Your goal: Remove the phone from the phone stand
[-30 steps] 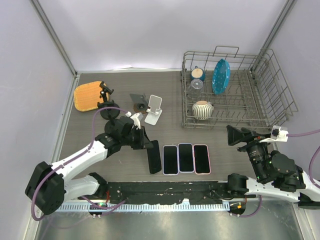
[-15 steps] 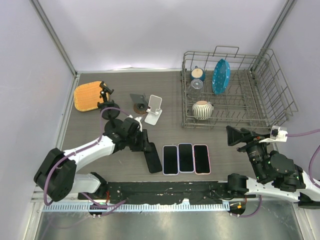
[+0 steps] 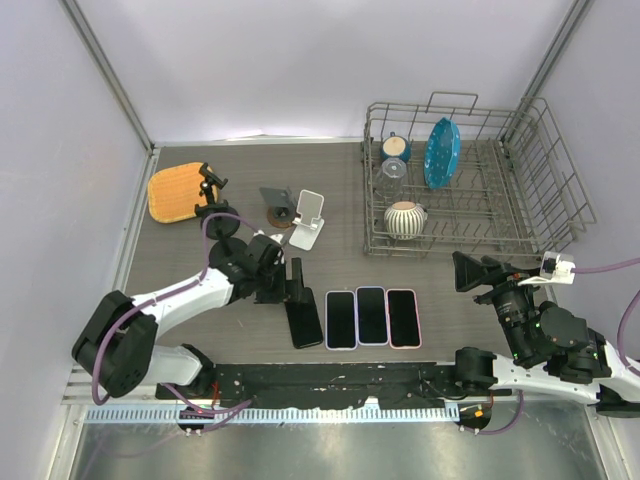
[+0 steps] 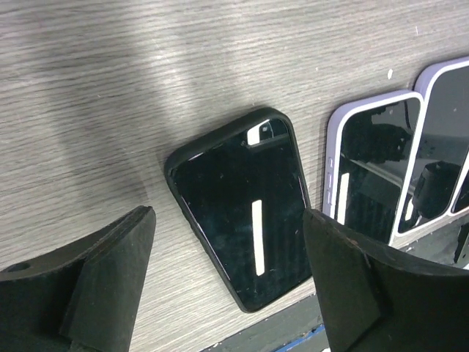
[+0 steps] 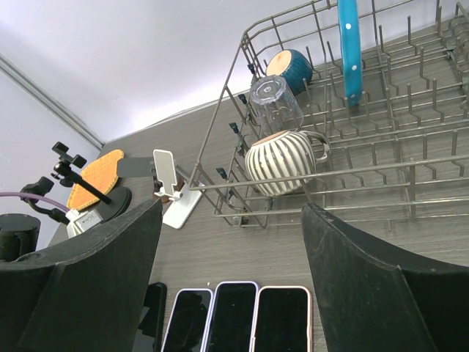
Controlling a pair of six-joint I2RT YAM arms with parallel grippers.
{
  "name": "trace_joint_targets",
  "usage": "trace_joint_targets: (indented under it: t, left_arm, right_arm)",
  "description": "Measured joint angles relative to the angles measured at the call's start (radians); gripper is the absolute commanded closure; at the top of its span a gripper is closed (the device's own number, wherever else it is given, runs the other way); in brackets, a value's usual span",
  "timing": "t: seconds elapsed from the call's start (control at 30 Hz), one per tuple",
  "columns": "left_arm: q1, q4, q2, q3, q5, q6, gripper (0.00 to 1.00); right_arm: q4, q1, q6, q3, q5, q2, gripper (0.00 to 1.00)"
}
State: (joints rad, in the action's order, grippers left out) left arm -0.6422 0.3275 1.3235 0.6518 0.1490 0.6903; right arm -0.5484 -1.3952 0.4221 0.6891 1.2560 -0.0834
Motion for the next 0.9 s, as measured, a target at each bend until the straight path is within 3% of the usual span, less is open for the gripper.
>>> trace_joint_targets:
  t: [0.37,0.9]
  left_arm:
    - [-0.054,0.044,0.003,0.018,-0.053,0.029,0.1]
    - [-0.202,-0.003,0.146,0.108,-0.018,0.041,0.1]
  right_arm:
    - [0.0,-0.004,0.0,0.0,0.0,0.0,0.18]
    - [-0.002,-0.005,0.001,0.0,0.0,0.0,0.19]
